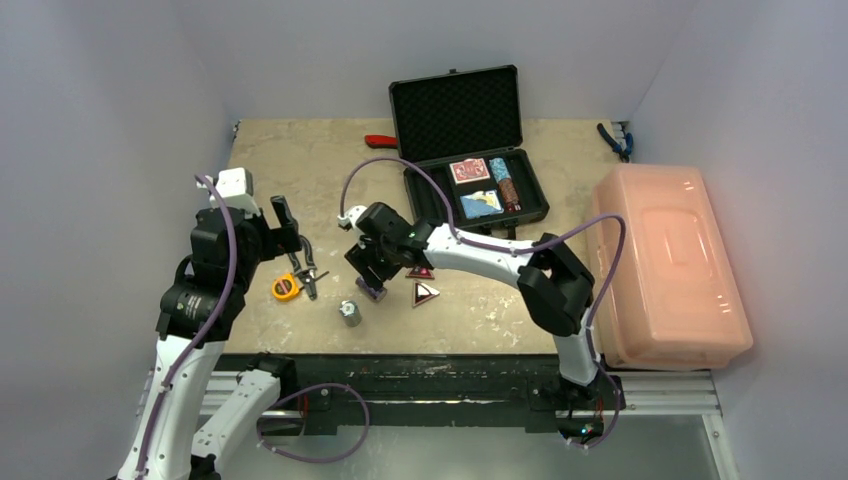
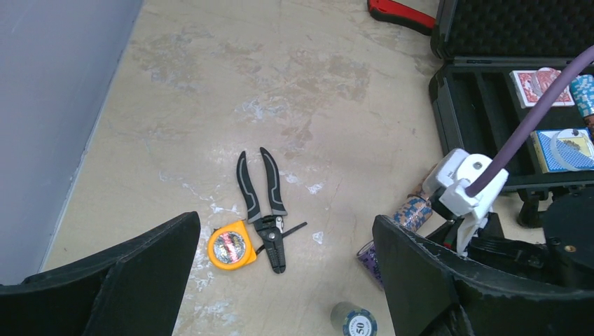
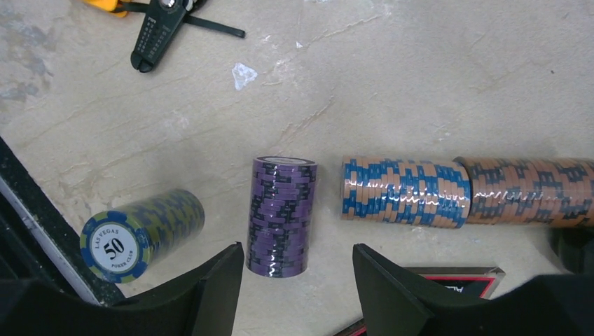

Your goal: Pack up texas hold em set

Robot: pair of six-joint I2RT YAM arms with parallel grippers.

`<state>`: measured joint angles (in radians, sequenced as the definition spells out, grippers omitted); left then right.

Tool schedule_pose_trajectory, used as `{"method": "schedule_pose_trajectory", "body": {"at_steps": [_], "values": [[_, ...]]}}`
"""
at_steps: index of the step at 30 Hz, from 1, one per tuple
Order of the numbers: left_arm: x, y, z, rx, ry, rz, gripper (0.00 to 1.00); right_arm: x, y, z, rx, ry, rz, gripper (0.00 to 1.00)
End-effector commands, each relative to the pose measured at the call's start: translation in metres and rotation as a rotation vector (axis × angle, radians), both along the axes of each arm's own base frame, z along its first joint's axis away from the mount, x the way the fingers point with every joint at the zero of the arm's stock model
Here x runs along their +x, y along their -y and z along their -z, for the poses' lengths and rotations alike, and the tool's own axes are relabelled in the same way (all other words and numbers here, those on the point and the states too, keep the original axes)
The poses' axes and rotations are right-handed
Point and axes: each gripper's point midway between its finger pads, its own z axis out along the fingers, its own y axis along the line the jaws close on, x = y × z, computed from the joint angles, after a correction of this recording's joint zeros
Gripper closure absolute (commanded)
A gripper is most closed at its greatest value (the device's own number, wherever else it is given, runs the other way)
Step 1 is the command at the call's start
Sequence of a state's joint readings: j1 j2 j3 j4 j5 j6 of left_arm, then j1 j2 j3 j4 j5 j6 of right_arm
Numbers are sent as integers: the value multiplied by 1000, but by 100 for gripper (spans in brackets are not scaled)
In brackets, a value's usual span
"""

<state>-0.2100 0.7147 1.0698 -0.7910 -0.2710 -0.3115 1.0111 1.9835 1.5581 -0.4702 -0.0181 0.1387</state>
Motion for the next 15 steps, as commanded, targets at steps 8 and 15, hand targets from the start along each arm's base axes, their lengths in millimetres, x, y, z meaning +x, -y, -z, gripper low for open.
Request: {"method": "schedule_pose_trajectory", "body": {"at_steps": [8, 15], "values": [[1, -3, -15, 2, 53, -13, 7, -3, -17, 8, -24, 10, -59, 45], [2, -3, -15, 3, 52, -13, 7, -5, -21, 20, -41, 7, -66, 48]]}}
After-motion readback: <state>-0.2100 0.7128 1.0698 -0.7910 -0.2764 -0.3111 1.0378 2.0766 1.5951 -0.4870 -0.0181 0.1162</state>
